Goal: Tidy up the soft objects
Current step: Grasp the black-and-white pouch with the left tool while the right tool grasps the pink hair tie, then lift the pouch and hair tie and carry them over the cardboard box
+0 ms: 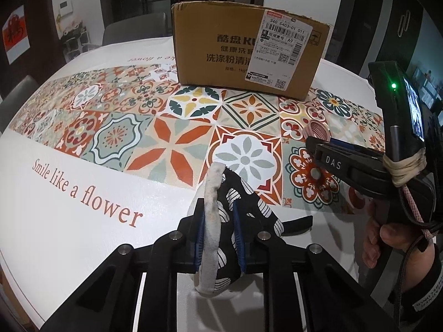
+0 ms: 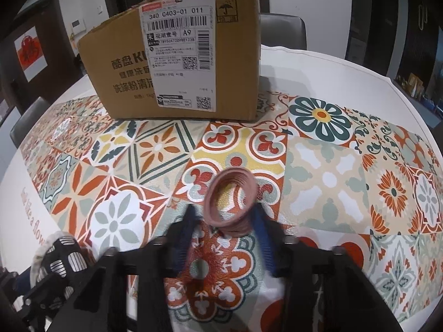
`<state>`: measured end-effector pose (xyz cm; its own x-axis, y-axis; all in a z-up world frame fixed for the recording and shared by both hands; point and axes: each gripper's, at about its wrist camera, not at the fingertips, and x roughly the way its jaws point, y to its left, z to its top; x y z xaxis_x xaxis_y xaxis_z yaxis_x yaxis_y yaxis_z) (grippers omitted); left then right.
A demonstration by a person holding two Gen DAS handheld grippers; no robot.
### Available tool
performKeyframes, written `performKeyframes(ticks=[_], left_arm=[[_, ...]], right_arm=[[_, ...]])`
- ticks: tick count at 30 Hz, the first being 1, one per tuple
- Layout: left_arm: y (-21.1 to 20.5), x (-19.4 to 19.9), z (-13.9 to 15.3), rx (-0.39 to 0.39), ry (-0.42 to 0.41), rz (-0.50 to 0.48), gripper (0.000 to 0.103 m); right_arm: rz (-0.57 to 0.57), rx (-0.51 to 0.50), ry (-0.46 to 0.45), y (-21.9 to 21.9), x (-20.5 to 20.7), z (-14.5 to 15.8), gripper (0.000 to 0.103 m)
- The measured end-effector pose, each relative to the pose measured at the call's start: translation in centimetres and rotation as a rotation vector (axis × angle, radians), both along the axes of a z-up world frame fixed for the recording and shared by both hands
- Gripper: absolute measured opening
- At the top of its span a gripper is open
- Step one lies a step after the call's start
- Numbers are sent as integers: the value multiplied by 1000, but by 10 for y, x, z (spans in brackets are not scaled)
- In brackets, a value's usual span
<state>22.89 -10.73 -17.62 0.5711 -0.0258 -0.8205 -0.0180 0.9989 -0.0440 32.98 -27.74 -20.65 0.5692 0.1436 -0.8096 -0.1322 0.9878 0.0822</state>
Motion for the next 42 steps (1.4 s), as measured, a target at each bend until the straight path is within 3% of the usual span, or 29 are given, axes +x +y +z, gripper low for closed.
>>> performKeyframes(ticks=[4,9,25,42], left_arm=[[-1,-1,3,-7,-9,-9,18],[-1,-4,7,-34,-24,-19,14],[0,-18,42,-53,-112,-47,13],[1,-29,96,-53,-243,-128,13]], right_arm=[[-3,8,4,-3,0,1,16],[7,26,2,-3,-7,7,13],[-5,84,-35,-9,-46,54,12],[-49,102,-145,-8,-87,120,12]])
